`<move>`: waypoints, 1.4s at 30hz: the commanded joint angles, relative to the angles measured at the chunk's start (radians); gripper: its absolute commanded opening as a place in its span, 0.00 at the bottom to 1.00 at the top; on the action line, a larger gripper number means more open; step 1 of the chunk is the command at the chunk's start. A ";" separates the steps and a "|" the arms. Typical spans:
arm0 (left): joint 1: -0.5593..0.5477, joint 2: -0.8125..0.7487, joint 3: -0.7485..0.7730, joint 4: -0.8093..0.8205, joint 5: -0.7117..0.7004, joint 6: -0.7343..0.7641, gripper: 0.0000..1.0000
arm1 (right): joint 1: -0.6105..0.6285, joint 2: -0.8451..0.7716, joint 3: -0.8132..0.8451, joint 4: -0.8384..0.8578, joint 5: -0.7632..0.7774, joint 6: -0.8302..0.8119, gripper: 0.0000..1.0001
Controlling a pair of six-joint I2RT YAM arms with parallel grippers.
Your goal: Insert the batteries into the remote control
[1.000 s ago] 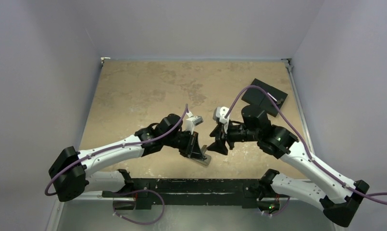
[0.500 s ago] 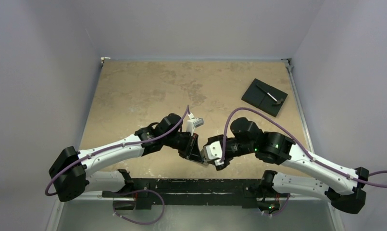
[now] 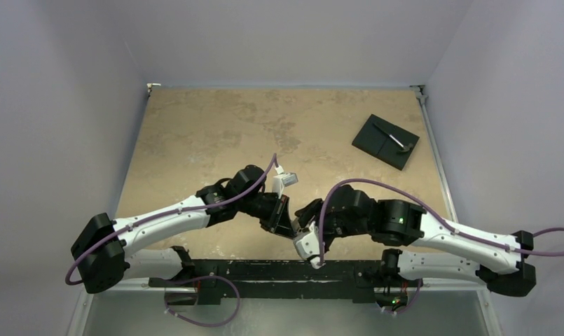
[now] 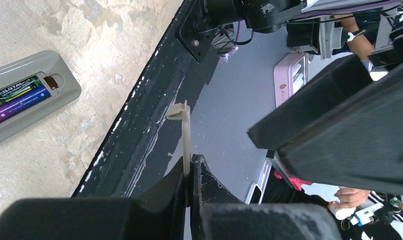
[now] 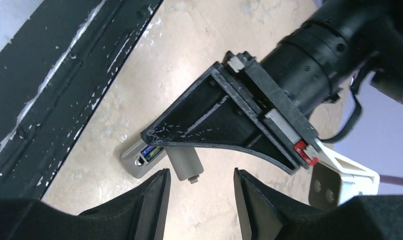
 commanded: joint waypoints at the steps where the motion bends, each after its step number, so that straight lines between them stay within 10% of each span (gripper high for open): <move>1: 0.004 -0.029 0.011 0.024 0.035 0.012 0.00 | 0.057 0.039 0.016 -0.025 0.121 -0.093 0.56; 42: 0.004 -0.022 -0.007 0.053 0.087 0.000 0.00 | 0.186 0.111 -0.031 0.023 0.316 -0.155 0.39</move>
